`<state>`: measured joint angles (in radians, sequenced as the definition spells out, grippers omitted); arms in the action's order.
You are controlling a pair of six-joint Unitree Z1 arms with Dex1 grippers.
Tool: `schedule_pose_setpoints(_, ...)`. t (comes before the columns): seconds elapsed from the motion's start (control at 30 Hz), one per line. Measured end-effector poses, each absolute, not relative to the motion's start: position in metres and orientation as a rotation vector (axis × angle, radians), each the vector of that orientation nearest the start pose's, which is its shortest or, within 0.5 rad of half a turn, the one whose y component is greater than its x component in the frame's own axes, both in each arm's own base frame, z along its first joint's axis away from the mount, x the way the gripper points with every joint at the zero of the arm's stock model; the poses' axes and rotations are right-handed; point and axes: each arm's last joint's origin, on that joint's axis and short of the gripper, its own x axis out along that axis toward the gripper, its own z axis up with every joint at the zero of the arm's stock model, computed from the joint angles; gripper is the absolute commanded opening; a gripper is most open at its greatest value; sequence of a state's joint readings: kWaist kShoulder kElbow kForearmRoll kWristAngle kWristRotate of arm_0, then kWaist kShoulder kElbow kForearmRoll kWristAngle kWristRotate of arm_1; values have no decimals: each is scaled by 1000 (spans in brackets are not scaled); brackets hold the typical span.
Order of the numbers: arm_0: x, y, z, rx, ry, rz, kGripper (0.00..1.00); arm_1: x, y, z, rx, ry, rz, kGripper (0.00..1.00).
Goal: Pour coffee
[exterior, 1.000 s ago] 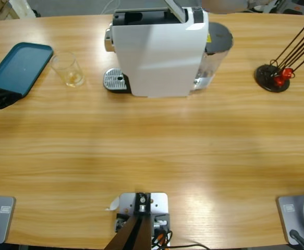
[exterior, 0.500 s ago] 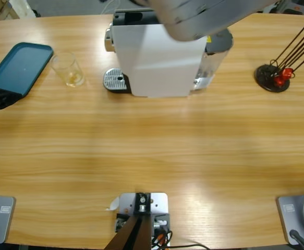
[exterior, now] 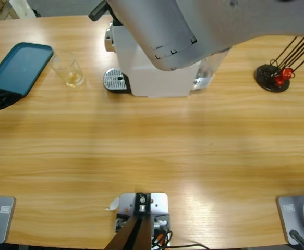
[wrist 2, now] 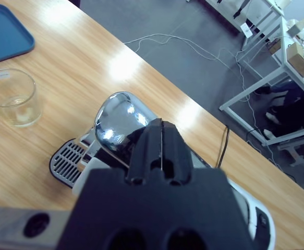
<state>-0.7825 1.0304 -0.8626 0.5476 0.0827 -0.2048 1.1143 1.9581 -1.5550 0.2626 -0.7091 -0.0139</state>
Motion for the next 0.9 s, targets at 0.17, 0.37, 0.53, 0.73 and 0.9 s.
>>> schedule_pose_setpoints(0.17,98,-92,345,116,725,-596,913,222,380,323,-523,408,397,0)
schedule_pose_setpoints(0.37,98,-92,345,116,725,-596,913,219,382,316,-506,421,431,0)
schedule_pose_setpoints(0.53,99,-93,345,119,729,-596,913,217,384,311,-501,424,443,0)
schedule_pose_setpoints(0.73,99,-92,344,121,733,-595,917,217,384,310,-487,426,441,0)
schedule_pose_setpoints(0.9,99,-92,344,121,734,-595,926,209,373,312,-494,426,436,0)
